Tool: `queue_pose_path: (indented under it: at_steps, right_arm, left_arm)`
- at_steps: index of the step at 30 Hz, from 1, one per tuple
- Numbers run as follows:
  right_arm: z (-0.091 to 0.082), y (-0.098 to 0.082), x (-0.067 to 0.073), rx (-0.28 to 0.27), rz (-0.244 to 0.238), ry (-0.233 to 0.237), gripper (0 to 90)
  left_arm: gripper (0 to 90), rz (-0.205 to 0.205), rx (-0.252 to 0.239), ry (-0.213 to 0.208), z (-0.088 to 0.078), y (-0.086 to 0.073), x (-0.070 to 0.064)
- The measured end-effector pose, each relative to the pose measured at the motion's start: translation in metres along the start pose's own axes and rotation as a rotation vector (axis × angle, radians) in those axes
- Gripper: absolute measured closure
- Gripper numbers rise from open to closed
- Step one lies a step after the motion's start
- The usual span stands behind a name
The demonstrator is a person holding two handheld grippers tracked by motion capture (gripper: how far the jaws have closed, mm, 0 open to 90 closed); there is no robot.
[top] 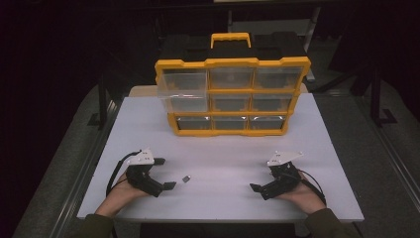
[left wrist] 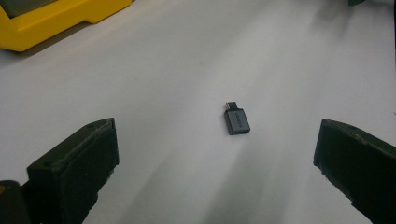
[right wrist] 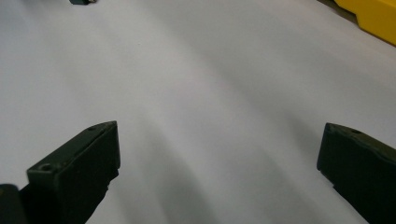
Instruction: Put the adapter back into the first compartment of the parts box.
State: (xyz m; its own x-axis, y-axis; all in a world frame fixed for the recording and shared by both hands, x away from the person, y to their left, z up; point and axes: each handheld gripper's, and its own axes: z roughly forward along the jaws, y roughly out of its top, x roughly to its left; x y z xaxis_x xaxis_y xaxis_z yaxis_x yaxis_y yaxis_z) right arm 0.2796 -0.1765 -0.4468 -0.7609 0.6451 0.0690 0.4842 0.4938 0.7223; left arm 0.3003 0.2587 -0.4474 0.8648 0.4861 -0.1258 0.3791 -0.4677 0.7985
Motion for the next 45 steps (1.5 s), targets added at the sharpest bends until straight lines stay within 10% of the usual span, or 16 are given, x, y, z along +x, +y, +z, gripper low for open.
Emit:
queue_pose_path:
  at_steps: [45]
  right_arm:
    - [0.001,0.004,0.003,-0.008,-0.016,0.024,0.0]
  left_arm:
    - [0.0,-0.027,-0.022,-0.028,-0.002,0.028,0.000]
